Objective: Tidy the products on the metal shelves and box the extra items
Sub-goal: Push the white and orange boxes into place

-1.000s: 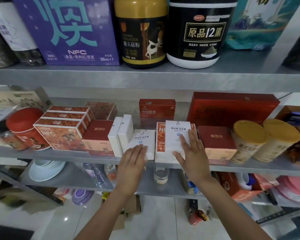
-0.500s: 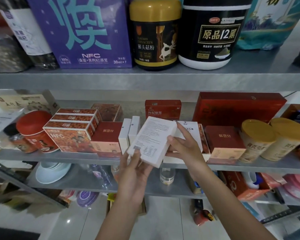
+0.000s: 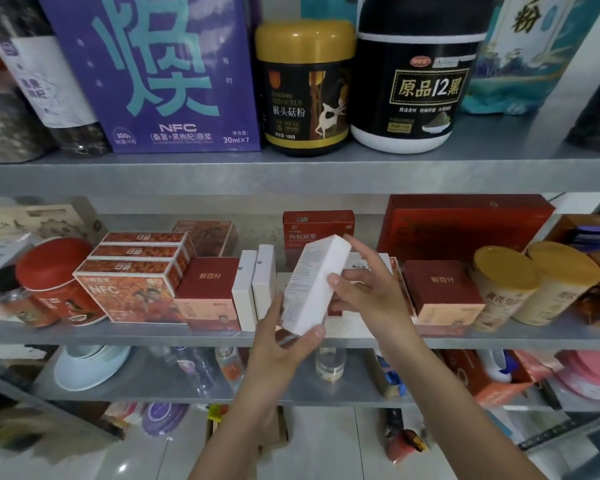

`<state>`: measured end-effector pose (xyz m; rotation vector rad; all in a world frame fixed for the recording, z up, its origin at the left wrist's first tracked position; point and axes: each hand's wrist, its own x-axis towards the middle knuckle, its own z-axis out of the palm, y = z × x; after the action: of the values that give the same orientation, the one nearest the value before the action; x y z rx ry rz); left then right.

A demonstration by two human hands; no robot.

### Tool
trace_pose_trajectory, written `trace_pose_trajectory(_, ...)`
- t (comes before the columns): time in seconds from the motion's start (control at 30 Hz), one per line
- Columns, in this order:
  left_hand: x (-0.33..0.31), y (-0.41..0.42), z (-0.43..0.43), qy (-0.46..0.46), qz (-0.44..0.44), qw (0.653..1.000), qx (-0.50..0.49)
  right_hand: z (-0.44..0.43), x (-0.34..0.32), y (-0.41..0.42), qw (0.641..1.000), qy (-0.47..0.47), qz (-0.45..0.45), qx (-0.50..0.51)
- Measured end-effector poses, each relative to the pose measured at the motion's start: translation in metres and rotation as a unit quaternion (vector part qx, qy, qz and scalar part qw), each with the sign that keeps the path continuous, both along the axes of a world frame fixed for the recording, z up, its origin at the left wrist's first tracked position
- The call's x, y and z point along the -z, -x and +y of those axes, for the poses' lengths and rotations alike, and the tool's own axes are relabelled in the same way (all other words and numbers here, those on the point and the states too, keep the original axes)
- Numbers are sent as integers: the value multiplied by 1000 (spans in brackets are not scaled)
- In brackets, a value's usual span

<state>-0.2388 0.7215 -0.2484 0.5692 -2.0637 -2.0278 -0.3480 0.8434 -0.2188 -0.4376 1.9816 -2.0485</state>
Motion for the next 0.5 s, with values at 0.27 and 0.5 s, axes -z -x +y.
trace_pose_trajectory(0.27,-3,2,13,-356,-30,927,116,7,21,-9,993,27,-115,27)
trace_pose_trajectory(0.5,-4,8,9,-232,-25,972,-6,23,17,4,990,0,-88,107)
